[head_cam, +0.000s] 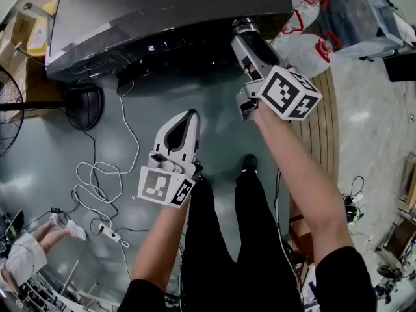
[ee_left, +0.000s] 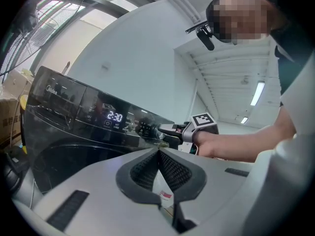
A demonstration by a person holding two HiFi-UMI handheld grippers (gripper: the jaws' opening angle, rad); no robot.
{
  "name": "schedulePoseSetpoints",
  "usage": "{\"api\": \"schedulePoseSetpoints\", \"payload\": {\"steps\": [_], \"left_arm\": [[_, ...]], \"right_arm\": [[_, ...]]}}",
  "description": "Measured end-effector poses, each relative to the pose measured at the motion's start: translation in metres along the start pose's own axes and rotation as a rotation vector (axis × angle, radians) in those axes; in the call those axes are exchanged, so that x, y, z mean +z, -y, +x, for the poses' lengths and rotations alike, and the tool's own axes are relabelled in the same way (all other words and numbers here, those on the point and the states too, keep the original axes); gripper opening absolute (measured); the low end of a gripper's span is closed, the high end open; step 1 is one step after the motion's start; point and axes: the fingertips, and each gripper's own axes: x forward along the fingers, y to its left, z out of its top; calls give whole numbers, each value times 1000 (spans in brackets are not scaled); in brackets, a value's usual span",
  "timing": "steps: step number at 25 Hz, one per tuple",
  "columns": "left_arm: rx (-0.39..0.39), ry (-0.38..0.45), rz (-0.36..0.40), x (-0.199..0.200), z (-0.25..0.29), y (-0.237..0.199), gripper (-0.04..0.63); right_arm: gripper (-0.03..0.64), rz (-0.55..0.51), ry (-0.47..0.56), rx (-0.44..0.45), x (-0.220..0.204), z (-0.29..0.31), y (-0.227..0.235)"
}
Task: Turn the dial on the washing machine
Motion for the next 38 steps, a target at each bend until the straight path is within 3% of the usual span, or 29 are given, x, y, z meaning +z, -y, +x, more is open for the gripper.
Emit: {"api": "schedulePoseSetpoints", "payload": {"steps": [8,11,16,21,25,31,38], "left_arm": [[4,-3,-1,-2,-3,-2,15],[6,-3,0,-2,-4,-2,15],[12,-8,0,-5,-4,-5,15],[28,-7,2,-8,-7,-6,15],[56,-13,2,-15,-12,-11,15],[135,-36,185,-29,-27,-13,15],[188,-84,129,-63,-42,-8,15]], "right_arm": [[270,-15,7,-1,-3,-6,1],[233,-62,14,-2,-10,-17,0],[170,-247,30,24,-27,-40,-12],[88,-531,77,35,-41,-72,-36],[38,-629,76,-15,-62,-101,-40],[26,-693,18,-88,-99,-140,-17],[26,-639,-111,-125,-141,-173,15]]}}
